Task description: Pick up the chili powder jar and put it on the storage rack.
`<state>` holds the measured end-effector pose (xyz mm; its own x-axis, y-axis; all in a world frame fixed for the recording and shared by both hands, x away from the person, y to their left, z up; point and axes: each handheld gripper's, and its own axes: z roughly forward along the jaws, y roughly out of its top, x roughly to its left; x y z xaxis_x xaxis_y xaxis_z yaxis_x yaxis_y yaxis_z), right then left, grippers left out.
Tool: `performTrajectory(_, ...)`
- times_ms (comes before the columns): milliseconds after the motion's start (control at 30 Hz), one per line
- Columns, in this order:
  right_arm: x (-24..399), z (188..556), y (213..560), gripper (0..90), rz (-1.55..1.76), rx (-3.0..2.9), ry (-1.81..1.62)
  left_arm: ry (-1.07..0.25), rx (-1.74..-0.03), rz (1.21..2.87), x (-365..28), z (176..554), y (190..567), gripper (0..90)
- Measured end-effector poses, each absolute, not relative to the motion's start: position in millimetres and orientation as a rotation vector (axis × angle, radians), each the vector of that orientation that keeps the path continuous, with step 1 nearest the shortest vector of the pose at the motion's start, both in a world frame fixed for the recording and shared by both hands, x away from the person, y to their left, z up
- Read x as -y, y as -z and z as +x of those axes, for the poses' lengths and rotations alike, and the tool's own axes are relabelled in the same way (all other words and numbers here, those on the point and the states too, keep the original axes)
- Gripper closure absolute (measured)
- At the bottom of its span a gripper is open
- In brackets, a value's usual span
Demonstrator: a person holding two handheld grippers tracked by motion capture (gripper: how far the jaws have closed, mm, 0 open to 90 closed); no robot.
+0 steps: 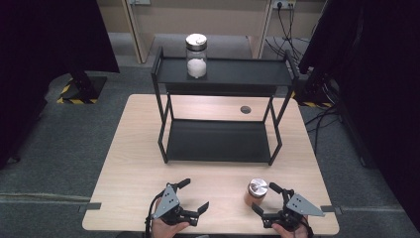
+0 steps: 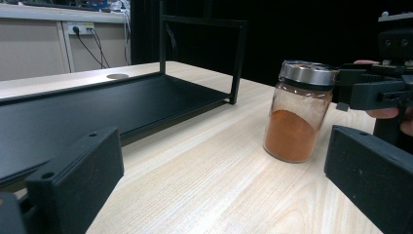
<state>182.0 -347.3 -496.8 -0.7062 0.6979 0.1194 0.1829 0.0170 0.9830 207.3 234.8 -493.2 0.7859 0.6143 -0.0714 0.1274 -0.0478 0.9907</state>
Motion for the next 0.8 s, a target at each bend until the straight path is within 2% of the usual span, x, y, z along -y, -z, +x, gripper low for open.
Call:
performTrajectory(367, 337.6, 188.9, 489.2, 8.1, 0.909, -1.947, -1.659, -0.428, -0.610, 1.594, -234.4, 207.7, 493.6, 0.4)
performTrajectory(800, 331.1, 193.8, 479.7, 26.9, 0.910, -1.996, -1.579, -0.424, -0.615, 1.590, -235.1, 208.0, 493.9, 0.6)
